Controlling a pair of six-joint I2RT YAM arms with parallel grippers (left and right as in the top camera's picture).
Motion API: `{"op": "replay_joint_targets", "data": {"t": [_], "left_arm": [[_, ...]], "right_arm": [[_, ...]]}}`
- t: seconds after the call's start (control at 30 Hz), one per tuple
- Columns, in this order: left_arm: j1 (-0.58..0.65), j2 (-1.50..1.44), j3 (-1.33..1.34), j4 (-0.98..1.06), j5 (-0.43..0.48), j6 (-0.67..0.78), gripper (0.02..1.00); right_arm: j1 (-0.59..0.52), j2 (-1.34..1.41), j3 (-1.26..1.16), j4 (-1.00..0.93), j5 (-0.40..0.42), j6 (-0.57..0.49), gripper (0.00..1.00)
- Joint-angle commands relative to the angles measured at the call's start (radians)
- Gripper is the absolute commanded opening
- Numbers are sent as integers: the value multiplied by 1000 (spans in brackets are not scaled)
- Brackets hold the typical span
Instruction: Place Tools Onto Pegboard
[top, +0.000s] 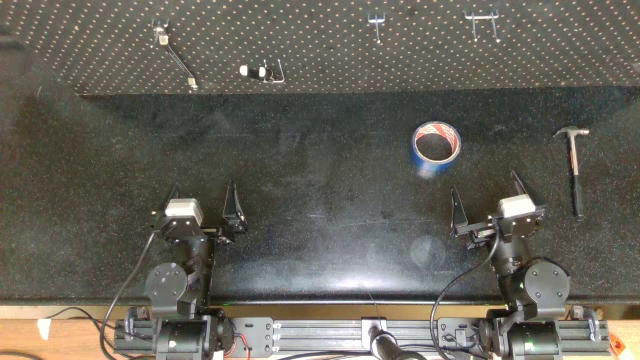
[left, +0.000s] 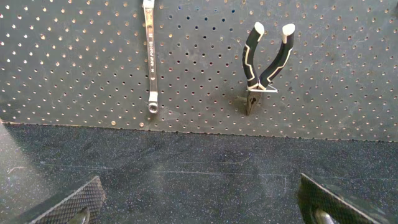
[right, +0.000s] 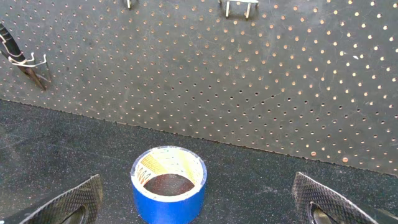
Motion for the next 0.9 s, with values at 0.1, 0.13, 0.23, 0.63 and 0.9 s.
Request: {"op": "replay_joint_targets", "data": {"t": [0.1, 0.13, 0.23, 0.63, 0.9], "left_arm": [[2, -7, -2, -8, 3, 9, 996], [2, -7, -2, -8, 3, 9, 996], [2, -7, -2, -8, 3, 9, 996], [2, -7, -2, -7, 3, 9, 996], [2, -7, -2, -8, 3, 9, 996]], "right_arm": [[3, -7, -6, -2, 2, -10, 993], [3, -7, -6, -1, 2, -10, 993], [2, -7, -6, -5, 55, -11, 993], [283, 1217, 627, 40, 163, 282, 993], [288, 1533, 812, -124, 156, 287, 989]]}}
